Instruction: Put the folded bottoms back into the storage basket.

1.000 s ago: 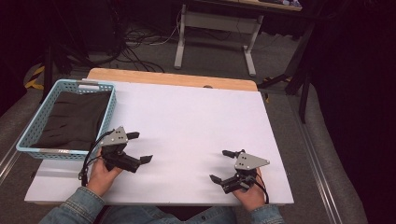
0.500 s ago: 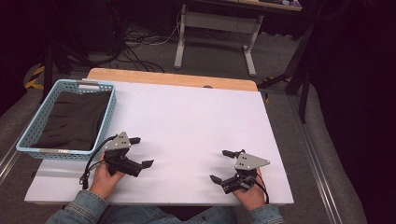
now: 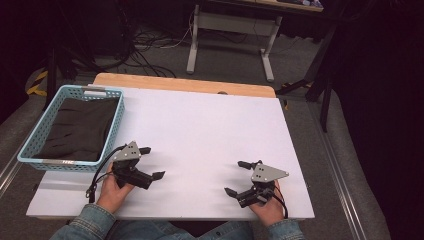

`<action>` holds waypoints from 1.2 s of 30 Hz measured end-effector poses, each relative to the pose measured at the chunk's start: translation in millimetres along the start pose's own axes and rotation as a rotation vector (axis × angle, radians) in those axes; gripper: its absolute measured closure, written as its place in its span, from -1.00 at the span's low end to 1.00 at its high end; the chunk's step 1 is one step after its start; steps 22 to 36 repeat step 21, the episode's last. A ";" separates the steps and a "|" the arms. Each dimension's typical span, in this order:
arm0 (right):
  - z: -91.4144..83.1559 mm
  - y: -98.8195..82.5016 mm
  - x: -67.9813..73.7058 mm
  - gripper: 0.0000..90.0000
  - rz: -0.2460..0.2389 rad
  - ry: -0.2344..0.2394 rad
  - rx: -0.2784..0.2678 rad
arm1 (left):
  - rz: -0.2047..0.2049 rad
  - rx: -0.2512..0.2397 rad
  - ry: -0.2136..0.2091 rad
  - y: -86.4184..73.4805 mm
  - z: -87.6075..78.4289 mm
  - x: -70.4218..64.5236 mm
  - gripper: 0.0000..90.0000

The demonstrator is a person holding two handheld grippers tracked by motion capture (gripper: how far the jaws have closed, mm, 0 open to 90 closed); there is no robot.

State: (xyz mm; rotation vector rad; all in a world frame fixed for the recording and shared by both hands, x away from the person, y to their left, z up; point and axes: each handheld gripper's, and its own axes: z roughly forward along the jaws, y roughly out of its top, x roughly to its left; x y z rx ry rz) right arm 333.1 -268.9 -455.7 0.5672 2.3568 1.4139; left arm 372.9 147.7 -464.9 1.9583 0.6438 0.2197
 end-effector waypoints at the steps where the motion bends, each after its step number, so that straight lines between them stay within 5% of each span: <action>1: 0.0 0.0 -0.1 -0.97 0.000 0.000 0.000 | 0.000 0.000 0.000 0.0 0.0 0.0 -1.00; 36: -0.1 0.0 -0.1 -0.97 -0.001 0.000 -0.001 | 0.004 0.001 0.002 0.2 0.2 -0.4 -1.00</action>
